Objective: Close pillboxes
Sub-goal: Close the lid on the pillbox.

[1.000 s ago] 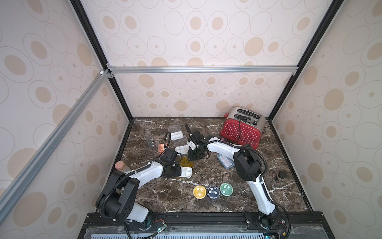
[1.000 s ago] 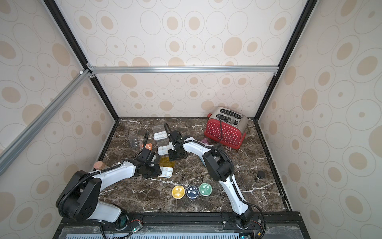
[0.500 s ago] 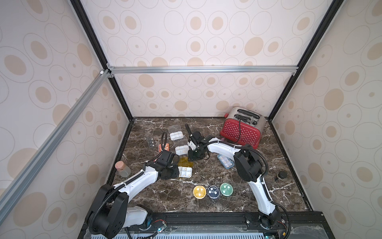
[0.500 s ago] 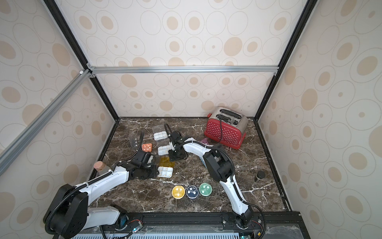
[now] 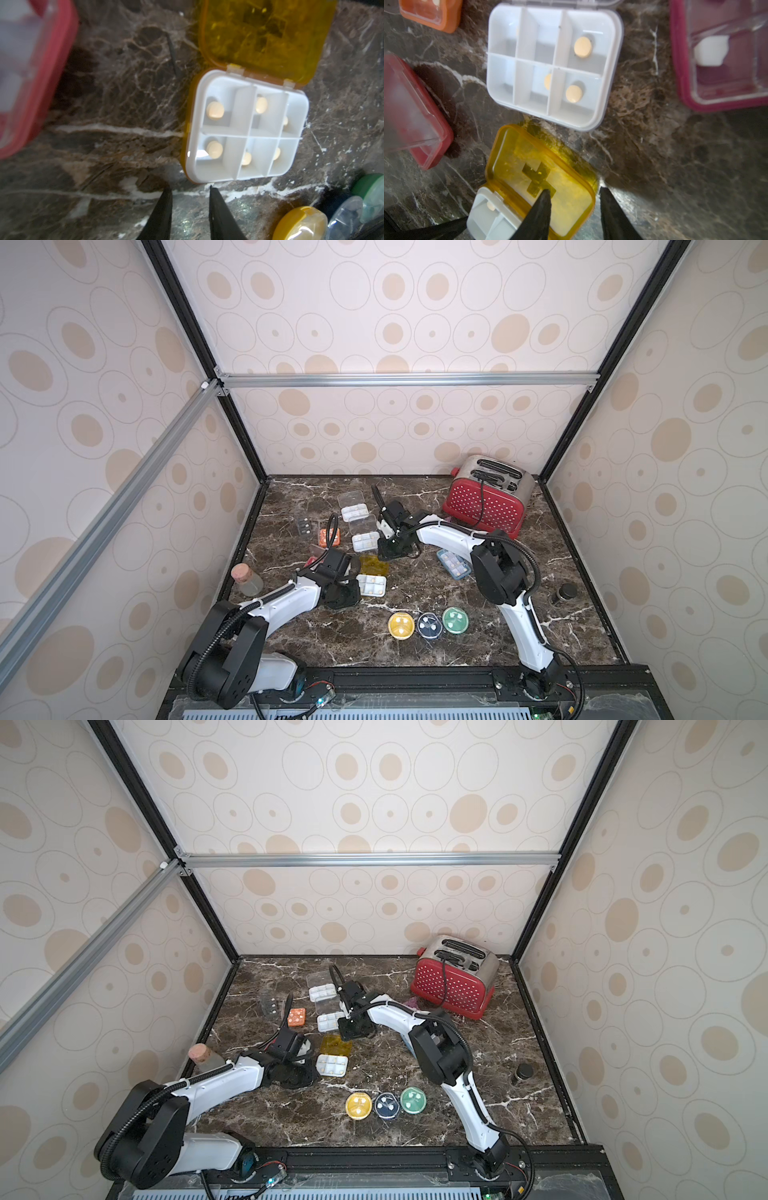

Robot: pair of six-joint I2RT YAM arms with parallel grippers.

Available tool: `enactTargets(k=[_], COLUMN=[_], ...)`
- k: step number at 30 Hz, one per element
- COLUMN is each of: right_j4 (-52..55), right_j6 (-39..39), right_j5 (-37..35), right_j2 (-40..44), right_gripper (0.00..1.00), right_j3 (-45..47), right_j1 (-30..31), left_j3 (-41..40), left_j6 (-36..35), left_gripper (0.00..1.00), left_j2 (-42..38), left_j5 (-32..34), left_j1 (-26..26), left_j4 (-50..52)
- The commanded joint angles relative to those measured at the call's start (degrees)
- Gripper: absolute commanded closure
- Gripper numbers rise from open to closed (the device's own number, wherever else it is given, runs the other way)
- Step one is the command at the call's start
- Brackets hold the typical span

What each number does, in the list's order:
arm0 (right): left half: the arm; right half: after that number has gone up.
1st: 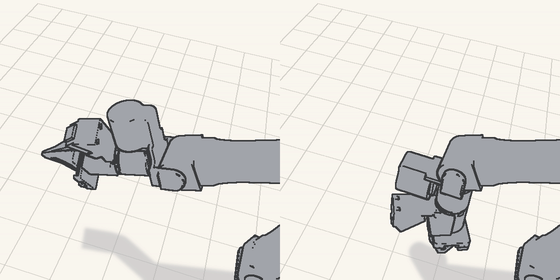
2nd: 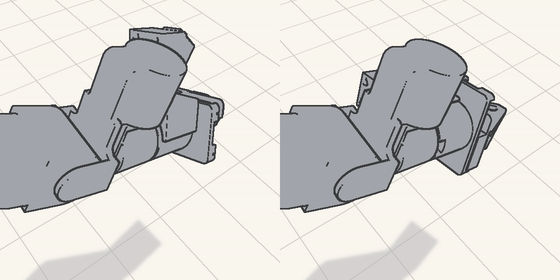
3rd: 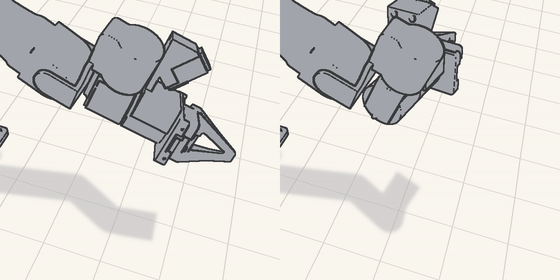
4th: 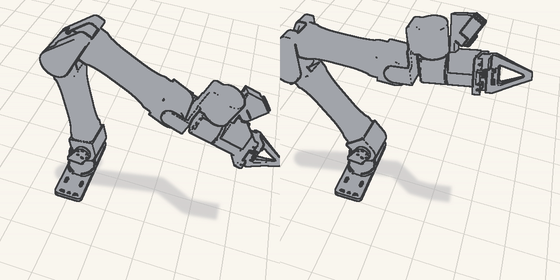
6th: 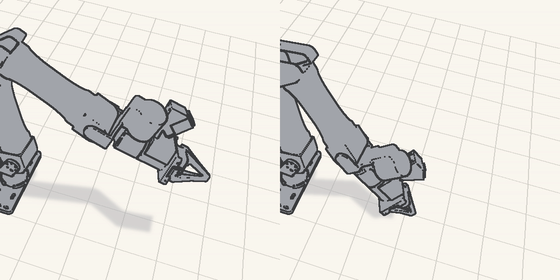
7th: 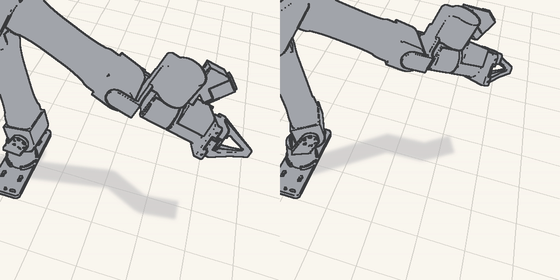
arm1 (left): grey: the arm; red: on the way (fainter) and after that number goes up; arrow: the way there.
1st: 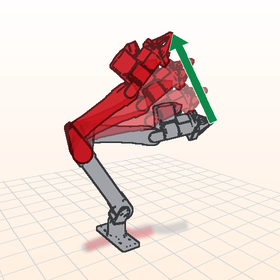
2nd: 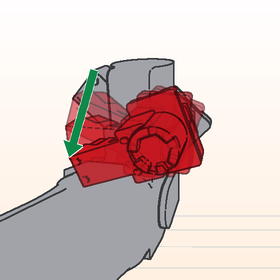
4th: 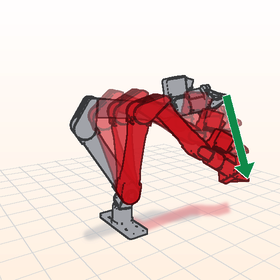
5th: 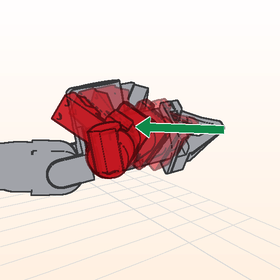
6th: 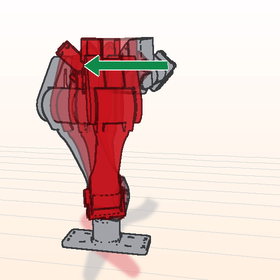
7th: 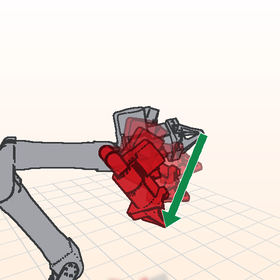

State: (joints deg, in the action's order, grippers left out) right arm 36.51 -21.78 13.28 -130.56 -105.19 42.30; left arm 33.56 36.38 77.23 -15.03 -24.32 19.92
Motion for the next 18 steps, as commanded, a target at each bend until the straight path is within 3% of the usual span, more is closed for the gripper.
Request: enactTargets(k=[1,9,18], right_j4=[1.5,4.5,4.4], right_j6=[0.9,1.3,1.5], right_j5=[-0.4,0.6,2.8], right_j2=[-2.3,-5.2,-2.7], right_gripper=[0.59,0.60,0.61], right_j3=[-2.1,-5.9,-3.3], right_j1=[-0.1,-0.1,-0.1], left_j3=[0.2,0.6,1.6], left_j6=[0.2,-0.1,0.2], left_gripper=[0.69,0.70,0.71], left_j2=[1.7,4.4,6.2], left_j5=[0.8,1.5,2.4], left_j1=[0.3,0.3,0.4], left_j4=[1.6,1.1,0.6])
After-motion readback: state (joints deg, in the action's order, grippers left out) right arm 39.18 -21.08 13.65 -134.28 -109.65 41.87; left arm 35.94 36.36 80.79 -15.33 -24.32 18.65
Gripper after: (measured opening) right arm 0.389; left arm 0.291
